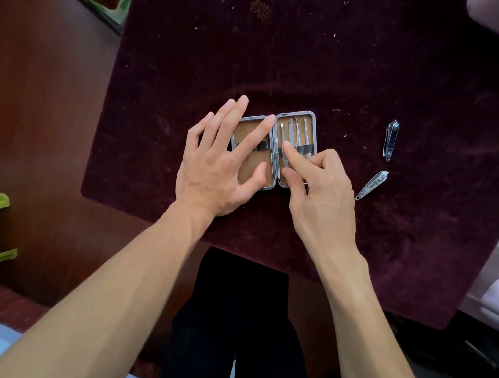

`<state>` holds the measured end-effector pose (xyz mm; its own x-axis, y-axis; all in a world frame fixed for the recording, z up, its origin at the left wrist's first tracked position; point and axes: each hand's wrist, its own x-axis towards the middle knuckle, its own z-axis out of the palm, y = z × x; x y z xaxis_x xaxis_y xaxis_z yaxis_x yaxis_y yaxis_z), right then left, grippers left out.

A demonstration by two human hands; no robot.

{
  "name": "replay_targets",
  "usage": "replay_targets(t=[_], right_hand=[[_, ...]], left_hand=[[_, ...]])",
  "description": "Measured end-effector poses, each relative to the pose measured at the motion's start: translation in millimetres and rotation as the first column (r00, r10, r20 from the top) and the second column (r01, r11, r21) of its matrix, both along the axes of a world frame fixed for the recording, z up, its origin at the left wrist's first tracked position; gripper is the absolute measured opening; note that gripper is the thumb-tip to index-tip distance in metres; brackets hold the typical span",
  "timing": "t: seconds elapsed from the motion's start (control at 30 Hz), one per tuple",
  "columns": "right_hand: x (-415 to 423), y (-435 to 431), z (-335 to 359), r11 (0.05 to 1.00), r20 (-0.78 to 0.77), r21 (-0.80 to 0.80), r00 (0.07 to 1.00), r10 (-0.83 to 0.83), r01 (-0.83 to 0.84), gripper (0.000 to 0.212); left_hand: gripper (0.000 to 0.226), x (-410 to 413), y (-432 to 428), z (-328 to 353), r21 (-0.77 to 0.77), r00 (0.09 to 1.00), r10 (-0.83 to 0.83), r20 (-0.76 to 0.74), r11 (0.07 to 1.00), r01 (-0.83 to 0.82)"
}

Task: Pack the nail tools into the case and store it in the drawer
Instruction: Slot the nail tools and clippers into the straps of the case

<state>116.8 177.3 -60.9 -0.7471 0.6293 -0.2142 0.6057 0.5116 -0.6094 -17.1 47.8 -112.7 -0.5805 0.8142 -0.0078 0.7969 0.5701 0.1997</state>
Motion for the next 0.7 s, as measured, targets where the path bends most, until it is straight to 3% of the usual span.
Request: replay_targets(t=[0.7], right_hand=[[-9.7,-4.1,4.1,1.0,-0.01,-0.018,1.0,0.01,-0.01,0.038]], left_hand=[[0.065,0.2,-0.4,0.3,-0.009,1.0,0.001,0.012,1.0,-0.001]])
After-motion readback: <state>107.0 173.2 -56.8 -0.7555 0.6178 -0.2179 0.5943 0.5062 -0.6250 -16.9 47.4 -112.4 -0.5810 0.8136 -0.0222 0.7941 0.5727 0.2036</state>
